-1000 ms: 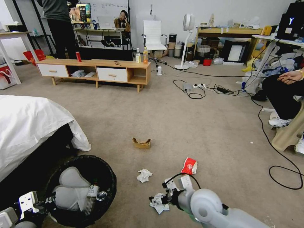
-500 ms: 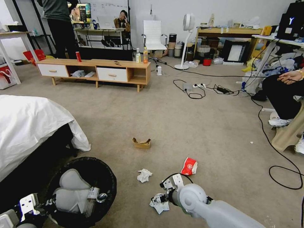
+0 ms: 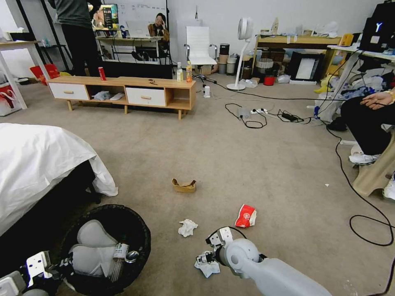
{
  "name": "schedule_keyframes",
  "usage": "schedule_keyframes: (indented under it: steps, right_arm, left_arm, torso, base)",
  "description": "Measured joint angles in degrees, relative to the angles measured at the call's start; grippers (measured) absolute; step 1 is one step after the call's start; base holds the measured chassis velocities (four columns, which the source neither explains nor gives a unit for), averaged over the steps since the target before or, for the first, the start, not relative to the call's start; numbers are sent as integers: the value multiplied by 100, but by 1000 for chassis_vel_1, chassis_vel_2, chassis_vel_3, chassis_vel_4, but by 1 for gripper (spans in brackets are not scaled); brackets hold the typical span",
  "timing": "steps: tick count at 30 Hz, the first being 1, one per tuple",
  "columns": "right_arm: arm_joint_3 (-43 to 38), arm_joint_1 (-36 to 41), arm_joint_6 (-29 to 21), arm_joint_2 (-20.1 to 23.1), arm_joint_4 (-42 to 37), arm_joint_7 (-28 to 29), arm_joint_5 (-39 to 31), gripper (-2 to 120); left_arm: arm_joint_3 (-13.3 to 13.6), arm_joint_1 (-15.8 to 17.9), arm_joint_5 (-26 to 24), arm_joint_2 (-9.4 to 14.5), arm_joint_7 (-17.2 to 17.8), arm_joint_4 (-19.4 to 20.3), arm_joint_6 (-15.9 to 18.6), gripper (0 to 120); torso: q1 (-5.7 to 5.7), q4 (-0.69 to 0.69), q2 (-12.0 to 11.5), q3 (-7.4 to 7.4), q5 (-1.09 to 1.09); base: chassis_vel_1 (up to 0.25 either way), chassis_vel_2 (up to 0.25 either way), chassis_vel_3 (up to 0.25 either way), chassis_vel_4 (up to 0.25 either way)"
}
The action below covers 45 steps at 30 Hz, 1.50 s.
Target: Pick up the trash bin and place the garbage on the floor into it.
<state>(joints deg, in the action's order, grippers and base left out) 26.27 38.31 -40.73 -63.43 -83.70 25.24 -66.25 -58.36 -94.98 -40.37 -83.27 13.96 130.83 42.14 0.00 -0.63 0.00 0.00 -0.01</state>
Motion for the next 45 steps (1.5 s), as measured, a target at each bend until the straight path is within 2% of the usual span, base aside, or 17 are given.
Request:
schedule_keyframes:
  steps: [5,13,29,34,42,45]
  right_arm:
    - [-41,1,19,-157,166,-59,88,100]
    - [-119,15,203,-532,864,-356,621,100]
    - [-185,51,307,-735,1434,-600,929,100]
    - [-198,51,406,-901,1835,-759,1159,87]
    - [-272,72,569,-1061,2303,-964,1439,79]
    - [-328,65,630,-1148,2476,-1062,1597,72]
  left_arm:
    - [12,-19,-1,-9,0,9,0,3]
    - [7,-92,0,-29,0,73,0,3]
    - [18,-84,38,-36,-6,52,0,3]
    - [25,-83,44,-36,-8,35,0,3]
    - [51,-94,59,-37,-11,27,0,3]
    - [63,-106,70,-40,-15,25,0,3]
  torso:
    - [0,0,0,0,0]
    - [0,0,0,0,1]
    - [0,0,0,0,1]
    - [0,0,0,0,1]
    - [0,0,0,0,0]
    - [-1,-3,4,-3,-5]
  base:
    - [0,0,0,0]
    - [0,0,0,0]
    - [0,0,0,0]
    - [0,0,0,0]
    - [0,0,0,0]
    - [0,0,0,0]
